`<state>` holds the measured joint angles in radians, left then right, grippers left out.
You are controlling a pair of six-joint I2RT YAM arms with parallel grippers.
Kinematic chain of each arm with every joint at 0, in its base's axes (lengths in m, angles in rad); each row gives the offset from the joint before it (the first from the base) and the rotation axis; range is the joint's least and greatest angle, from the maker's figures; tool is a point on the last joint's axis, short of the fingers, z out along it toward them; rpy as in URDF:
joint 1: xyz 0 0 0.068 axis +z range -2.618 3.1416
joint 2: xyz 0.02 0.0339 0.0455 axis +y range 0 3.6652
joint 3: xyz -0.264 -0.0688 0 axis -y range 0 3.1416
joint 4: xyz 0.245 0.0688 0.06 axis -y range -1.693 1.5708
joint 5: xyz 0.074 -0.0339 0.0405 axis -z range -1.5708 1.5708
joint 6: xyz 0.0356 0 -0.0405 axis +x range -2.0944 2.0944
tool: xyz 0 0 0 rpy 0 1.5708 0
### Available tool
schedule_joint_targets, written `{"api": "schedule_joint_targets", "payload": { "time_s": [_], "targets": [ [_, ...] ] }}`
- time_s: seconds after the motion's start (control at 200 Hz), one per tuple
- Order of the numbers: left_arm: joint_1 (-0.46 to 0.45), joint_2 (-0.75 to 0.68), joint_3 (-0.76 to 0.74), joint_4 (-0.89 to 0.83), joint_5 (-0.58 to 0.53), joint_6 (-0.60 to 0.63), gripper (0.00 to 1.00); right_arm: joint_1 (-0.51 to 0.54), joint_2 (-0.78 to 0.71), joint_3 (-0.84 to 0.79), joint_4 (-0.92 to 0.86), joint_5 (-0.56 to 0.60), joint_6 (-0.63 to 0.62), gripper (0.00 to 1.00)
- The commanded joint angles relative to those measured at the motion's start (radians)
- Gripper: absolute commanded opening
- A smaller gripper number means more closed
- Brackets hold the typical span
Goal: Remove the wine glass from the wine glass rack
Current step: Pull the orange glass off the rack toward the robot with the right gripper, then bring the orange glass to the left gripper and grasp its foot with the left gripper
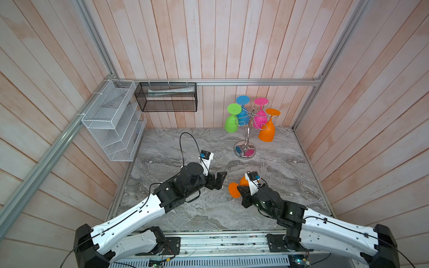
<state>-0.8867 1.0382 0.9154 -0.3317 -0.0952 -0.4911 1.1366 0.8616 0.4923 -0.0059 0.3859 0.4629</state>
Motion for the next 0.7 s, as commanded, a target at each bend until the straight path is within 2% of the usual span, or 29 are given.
{"api": "schedule_joint_targets", "payload": {
  "time_s": [0.0, 0.13, 0.225, 0.45, 0.695],
  "targets": [
    [-0.005, -0.062, -0.051, -0.108, 0.015, -0.297, 0.97, 0.099, 0.057, 0.032, 0.141, 0.24, -0.158, 0.0],
    [-0.005, -0.096, -0.084, -0.128, 0.005, -0.425, 0.94, 0.188, 0.128, 0.042, 0.242, 0.356, -0.279, 0.0],
    [-0.003, -0.086, -0.077, -0.165, 0.005, -0.501, 0.91, 0.229, 0.157, 0.029, 0.334, 0.399, -0.376, 0.0],
    [0.006, -0.05, -0.054, -0.191, 0.064, -0.637, 0.87, 0.289, 0.228, -0.002, 0.508, 0.424, -0.575, 0.0],
    [0.083, -0.076, -0.029, -0.228, 0.166, -0.76, 0.84, 0.299, 0.291, 0.006, 0.59, 0.434, -0.691, 0.0]
  ]
}}
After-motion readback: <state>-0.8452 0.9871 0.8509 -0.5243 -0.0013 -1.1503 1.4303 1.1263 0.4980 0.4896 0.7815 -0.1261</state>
